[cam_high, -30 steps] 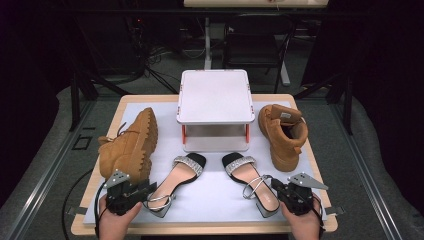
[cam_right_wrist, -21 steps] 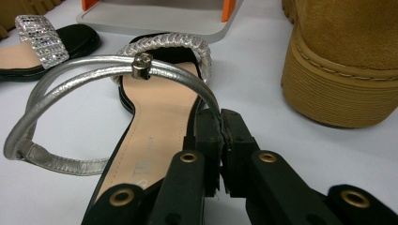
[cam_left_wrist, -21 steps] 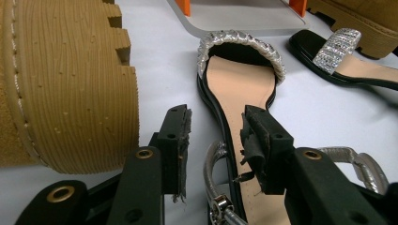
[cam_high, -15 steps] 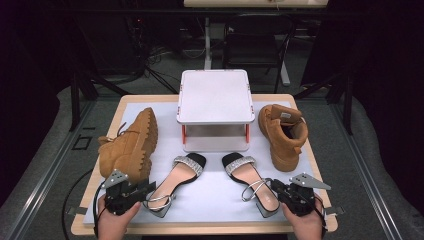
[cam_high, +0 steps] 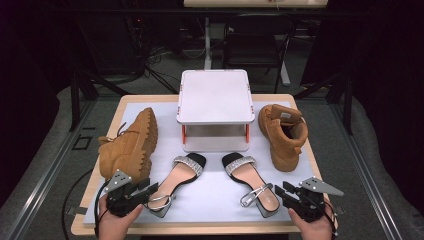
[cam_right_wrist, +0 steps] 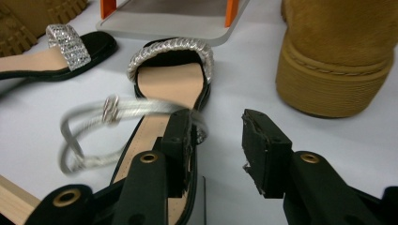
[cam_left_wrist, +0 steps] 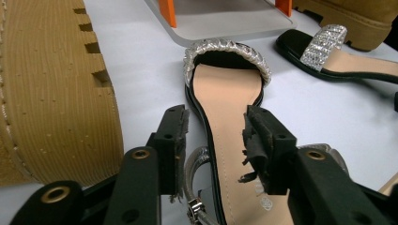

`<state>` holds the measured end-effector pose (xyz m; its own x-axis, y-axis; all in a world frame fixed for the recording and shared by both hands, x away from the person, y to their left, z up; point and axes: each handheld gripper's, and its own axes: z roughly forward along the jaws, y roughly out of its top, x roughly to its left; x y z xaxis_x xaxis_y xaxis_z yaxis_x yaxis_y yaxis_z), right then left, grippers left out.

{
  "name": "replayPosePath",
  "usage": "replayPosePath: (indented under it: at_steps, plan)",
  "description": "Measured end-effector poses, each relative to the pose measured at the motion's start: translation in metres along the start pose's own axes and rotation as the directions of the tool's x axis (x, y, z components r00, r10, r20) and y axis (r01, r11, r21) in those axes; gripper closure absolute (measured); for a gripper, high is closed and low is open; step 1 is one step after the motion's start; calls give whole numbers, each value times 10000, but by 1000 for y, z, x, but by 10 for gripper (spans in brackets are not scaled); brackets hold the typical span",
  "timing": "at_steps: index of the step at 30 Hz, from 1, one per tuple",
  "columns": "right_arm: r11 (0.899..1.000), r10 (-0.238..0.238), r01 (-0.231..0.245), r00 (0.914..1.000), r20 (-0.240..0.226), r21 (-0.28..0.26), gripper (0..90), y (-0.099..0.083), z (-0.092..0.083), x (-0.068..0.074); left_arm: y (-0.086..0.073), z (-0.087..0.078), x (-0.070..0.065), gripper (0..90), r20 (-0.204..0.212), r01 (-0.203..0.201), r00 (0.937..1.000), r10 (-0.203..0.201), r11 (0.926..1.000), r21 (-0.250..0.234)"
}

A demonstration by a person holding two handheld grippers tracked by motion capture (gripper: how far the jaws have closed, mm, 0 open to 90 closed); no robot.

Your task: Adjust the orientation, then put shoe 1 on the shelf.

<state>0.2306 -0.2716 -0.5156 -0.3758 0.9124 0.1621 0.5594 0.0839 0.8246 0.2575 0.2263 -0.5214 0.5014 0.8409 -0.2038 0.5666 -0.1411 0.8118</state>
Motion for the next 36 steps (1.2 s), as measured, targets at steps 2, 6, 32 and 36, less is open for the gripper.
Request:
replayPosePath:
  at_steps: [2,6,32,36]
  plan:
    - [9998,137,-136,9999,87,-127,616,1,-4,-3,1,0,-1,568,-23,-91,10000,91,9999,114]
    - [9995,305,-305,9995,-22,-125,561,5,-4,-4,3,0,-2,537,-102,-155,9998,155,9999,68]
    - [9839,-1738,1766,9811,-857,266,499,46,24,37,37,18,-19,393,-32,-1147,9933,1158,9874,1089]
    - [9806,-1844,1885,9801,-728,534,445,49,37,45,38,24,-20,365,-94,-1125,9934,1144,9865,1186]
